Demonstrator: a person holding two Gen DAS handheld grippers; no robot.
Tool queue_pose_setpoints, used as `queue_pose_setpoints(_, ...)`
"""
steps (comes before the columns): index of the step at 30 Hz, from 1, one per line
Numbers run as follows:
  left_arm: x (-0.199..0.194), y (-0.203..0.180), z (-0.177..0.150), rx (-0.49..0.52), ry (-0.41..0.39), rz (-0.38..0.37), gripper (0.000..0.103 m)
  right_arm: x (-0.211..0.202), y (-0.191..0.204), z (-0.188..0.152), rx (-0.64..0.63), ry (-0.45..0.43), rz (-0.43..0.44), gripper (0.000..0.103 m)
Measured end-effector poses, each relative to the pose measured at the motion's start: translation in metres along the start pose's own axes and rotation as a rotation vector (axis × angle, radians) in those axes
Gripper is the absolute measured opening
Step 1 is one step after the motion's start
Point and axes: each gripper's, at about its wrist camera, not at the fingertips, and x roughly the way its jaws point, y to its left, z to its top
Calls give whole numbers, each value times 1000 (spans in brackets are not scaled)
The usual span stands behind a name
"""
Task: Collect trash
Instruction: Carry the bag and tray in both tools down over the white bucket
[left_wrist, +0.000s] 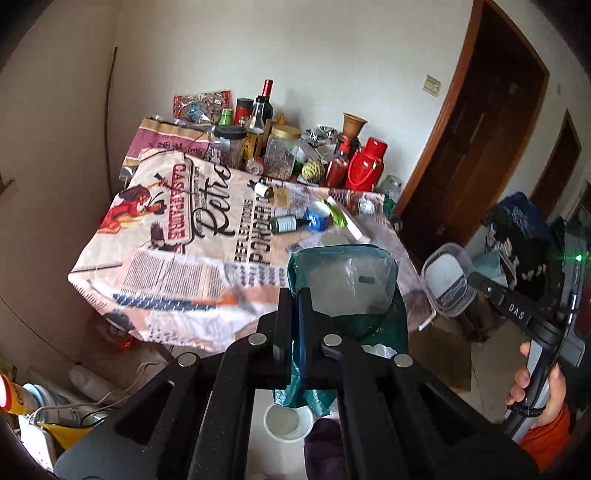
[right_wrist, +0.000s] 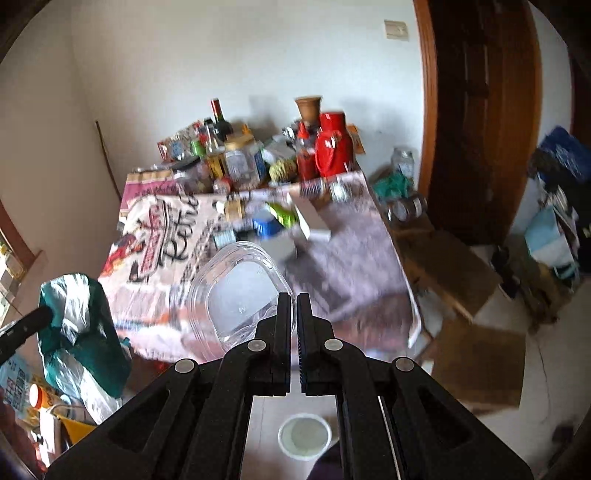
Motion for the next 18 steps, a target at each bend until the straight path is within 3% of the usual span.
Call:
queue_pose_setpoints(9,7,14,-50,-15,133,-5,1,12,3,-66,12,160,-48,3)
queue_pose_setpoints(18,75,28,-108,-55,317,60,1,73,-19,-135,32,304,-66,3)
